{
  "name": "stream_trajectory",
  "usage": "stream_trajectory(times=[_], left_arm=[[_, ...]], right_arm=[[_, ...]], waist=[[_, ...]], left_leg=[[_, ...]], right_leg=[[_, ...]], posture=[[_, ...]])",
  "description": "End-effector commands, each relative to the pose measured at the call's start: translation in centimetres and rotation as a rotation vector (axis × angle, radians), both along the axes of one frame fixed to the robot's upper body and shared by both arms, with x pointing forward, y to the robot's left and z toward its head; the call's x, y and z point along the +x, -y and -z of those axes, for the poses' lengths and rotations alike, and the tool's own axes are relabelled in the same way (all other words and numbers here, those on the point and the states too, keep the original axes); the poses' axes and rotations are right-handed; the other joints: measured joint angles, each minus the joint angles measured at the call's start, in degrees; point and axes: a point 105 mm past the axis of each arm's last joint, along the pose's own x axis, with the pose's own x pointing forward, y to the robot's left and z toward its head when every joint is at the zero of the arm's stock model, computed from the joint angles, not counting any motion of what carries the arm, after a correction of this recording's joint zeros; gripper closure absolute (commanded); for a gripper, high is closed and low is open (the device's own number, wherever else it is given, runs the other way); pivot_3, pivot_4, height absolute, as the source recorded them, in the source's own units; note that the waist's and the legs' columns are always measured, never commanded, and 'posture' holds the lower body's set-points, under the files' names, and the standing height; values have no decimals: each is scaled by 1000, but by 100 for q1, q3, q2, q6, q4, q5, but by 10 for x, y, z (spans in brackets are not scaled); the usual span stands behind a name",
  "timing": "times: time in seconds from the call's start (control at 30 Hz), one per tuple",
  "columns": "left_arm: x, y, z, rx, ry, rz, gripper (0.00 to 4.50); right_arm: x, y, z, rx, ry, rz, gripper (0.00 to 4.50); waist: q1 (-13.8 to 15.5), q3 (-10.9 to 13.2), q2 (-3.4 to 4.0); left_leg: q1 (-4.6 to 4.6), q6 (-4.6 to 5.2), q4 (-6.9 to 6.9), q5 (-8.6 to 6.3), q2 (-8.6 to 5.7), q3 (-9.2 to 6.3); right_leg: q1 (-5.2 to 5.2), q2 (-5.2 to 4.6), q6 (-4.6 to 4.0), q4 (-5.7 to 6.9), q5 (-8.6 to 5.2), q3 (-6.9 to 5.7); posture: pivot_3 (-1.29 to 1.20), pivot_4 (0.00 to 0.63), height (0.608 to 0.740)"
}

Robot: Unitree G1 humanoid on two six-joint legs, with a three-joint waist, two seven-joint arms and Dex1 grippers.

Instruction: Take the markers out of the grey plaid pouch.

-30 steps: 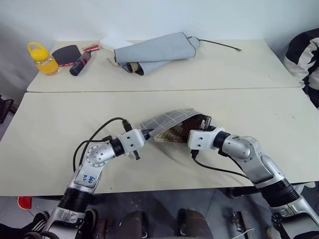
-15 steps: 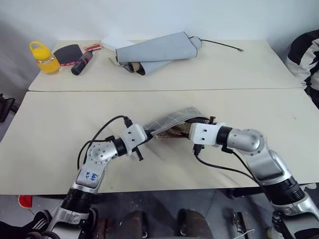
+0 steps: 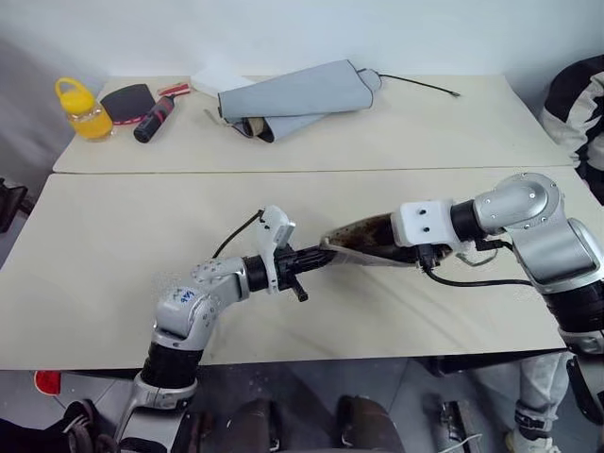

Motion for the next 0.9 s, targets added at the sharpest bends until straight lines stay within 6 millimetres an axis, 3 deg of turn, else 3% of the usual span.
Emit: stream_trajectory(times=[0.03, 0.2, 0.37, 0.47, 0.57, 0.9], left_arm=[[-1, 4, -10, -40, 9, 10, 4500], [5, 1, 4, 3, 5, -24, 4500], [10, 1, -3, -46, -4, -58, 4500], [11, 1, -1, -32, 3, -65, 4500], [10, 0, 0, -26, 8, -67, 4500], [18, -18, -7, 77, 154, -122, 4500]], right_arm=[[8, 4, 9, -75, 27, -5, 2395], [14, 12, 32, -123, 10, 17, 2395], [16, 4, 40, -78, 18, 15, 2395], [18, 1, 37, -49, 49, 10, 3025], [17, 2, 32, -36, 61, 11, 4042], [15, 4, -4, 83, 127, 54, 4107]], waist=[[3, 0, 0], [15, 0, 0], [10, 0, 0], [7, 0, 0], [7, 0, 0], [8, 0, 0]], left_leg=[[0, 0, 1, 0, 0, 0], [-2, 0, 11, 0, -2, 2], [-3, -2, 18, 0, 1, 1], [-3, -2, 21, 0, 0, 1], [-3, -2, 22, 0, 1, 1], [-4, -3, 23, -1, 1, 1]], right_leg=[[0, 0, 0, 0, 0, 0], [2, -1, 0, -2, 0, 2], [4, 0, 0, -1, 0, 2], [4, 0, 0, 0, 0, 3], [4, 0, 0, 1, 0, 4], [3, -1, -1, 0, 0, 5]], posture=[[0, 150, 740], [0, 150, 740], [0, 150, 740], [0, 150, 740], [0, 150, 740], [0, 150, 740]])
